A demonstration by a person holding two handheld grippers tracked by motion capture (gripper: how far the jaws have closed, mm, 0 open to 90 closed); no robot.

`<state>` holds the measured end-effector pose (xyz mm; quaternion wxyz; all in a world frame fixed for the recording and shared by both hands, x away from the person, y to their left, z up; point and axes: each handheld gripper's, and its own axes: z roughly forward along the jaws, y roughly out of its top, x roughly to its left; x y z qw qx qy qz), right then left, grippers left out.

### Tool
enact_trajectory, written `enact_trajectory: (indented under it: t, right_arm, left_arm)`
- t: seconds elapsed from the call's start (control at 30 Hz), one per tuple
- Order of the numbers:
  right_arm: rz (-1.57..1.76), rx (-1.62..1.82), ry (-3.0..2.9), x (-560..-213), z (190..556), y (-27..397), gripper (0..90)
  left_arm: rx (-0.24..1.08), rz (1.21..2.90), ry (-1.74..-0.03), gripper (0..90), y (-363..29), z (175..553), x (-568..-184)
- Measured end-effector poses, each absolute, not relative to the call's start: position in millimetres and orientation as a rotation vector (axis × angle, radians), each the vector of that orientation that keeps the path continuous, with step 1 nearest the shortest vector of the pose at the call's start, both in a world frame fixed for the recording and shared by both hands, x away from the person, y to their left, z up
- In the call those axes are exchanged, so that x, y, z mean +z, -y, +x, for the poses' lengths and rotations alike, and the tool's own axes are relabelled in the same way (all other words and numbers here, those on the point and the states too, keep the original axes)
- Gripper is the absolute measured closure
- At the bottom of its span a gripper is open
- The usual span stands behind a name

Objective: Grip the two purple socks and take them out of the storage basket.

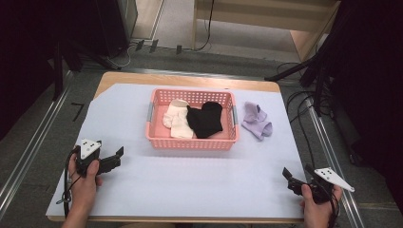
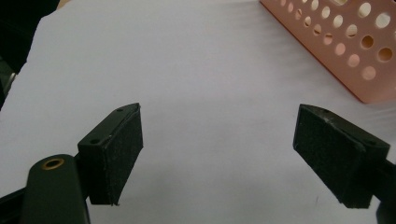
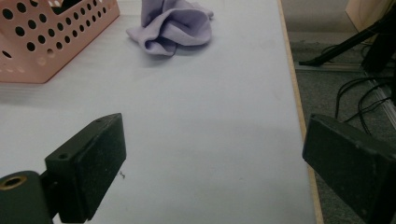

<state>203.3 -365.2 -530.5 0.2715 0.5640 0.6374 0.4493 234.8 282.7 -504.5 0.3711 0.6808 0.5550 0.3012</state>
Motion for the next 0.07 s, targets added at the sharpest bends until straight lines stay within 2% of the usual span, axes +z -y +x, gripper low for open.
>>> enact_trajectory:
  t: [0.07]
  right_arm:
    - [1.523,1.201,-1.716,-530.4,203.5,364.7,7.4]
  left_arm:
    - [0.775,1.743,-1.420,16.7,-282.7,234.8,-504.6]
